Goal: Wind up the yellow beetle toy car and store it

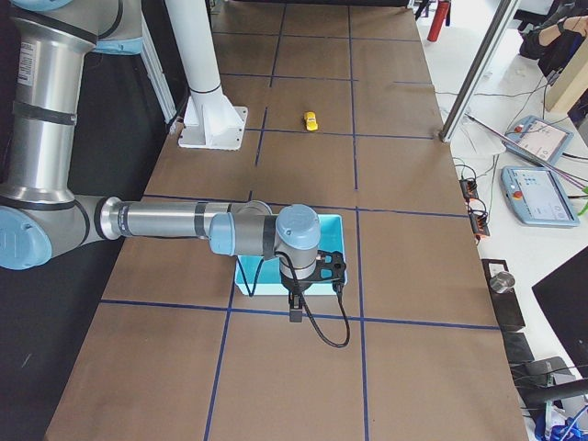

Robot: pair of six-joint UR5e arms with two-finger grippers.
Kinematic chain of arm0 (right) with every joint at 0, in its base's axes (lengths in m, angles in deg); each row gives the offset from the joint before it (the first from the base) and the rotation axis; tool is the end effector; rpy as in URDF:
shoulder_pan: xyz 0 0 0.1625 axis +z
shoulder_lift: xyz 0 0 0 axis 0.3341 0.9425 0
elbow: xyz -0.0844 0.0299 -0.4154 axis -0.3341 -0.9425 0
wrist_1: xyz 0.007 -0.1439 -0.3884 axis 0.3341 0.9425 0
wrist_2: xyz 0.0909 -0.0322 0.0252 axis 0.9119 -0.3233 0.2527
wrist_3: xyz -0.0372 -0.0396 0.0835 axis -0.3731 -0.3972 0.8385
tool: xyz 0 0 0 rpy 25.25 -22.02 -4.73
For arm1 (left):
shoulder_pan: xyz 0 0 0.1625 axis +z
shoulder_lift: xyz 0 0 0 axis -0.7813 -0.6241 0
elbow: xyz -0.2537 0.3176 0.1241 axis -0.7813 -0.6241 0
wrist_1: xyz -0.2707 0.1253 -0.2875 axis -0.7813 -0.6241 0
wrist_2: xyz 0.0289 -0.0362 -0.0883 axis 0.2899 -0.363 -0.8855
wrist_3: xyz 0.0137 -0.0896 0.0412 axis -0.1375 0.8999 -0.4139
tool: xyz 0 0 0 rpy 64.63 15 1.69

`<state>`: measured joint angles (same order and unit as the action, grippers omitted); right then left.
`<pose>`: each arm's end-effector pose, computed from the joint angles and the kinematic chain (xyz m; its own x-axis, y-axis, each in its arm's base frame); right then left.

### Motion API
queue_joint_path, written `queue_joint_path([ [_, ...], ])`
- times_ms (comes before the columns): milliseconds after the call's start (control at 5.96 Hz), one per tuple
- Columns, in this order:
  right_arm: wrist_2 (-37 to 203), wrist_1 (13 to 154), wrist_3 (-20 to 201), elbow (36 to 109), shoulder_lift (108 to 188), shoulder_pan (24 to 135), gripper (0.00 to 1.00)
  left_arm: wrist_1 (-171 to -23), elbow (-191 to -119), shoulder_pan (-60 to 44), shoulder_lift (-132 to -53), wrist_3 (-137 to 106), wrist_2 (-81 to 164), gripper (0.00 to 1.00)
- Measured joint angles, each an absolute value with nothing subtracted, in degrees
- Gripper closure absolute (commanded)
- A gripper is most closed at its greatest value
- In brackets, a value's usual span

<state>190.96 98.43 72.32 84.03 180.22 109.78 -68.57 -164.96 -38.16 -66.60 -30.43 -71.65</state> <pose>0.0699 -0.4003 0.6403 0.7556 -0.0287 0.6544 0.0195 0.9996 0.0213 -0.0598 -0.4467 0.6211 0.7112 0.0446 -0.7016 -0.0143 0.9987 0.0490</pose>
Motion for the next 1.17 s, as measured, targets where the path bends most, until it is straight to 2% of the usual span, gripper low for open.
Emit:
queue_joint_path([
  [335,190.9,98.4,72.3,84.0,180.2,109.8,0.00,-68.6,-170.0,-34.8,-68.9,-30.3,-71.5,0.00],
  [671,190.9,98.4,72.3,83.9,180.3,109.8,0.00,-68.2,-178.7,-24.0,-72.0,-30.1,-70.7,0.00],
  [1174,190.9,98.5,72.3,83.9,180.3,109.8,0.00,-64.3,-181.6,-8.4,-84.2,-29.8,-69.0,0.00],
])
